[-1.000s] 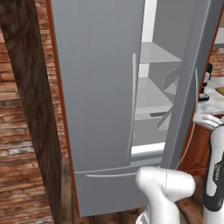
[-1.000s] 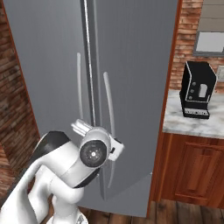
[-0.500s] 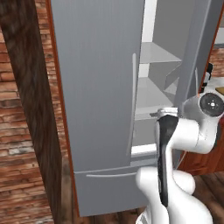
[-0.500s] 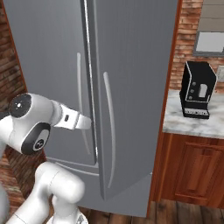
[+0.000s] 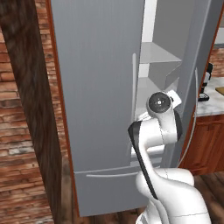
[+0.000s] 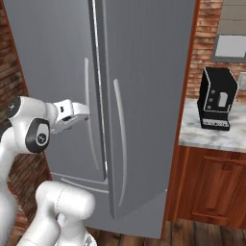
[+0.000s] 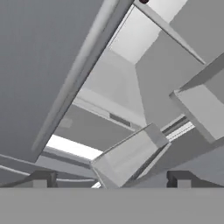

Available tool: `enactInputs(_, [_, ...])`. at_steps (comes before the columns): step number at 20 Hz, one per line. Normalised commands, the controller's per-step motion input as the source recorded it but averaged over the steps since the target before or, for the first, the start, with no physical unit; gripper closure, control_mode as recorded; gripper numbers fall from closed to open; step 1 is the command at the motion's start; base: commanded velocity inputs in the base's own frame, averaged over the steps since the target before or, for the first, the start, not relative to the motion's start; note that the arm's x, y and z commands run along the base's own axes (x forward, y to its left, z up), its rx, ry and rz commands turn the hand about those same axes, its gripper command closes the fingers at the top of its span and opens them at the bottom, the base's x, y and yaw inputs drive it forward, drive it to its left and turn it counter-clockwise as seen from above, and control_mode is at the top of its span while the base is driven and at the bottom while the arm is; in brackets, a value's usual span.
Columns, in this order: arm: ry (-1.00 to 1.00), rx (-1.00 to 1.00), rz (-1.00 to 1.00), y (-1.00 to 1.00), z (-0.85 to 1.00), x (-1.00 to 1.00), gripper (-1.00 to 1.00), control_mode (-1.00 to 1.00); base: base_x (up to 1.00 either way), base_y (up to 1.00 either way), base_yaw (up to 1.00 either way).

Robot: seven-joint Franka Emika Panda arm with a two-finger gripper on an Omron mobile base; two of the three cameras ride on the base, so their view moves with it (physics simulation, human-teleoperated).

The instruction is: Retrieve the sausage and cheese from the fridge and place them on the cutting board on the counter.

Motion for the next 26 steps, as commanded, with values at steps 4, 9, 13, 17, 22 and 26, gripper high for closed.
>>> enactInputs(4, [-0.14,-0.56,0.22,0.0,0.2,0.07,-1.0,-1.0,0.0,0.0,0.0])
enactInputs(9, [-0.05,-0.19,0.09,0.01,0.68,0.18,-1.0,-1.0,0.0,0.0,0.0])
enactInputs(13, [0.0,-0.02,0.0,0.02,0.94,0.37,-1.0,-1.0,0.0,0.0,0.0])
enactInputs(17, [0.11,-0.06,-0.03,-0.03,0.21,0.74,-1.0,-1.0,0.0,0.0,0.0])
enactInputs(22, [0.21,-0.07,-0.14,-0.31,-0.27,0.9,-1.0,-1.0,0.0,0.0,0.0])
enactInputs(26, [0.04,-0.14,-0.22,-0.59,-0.07,0.43,-1.0,-1.0,0.0,0.0,0.0])
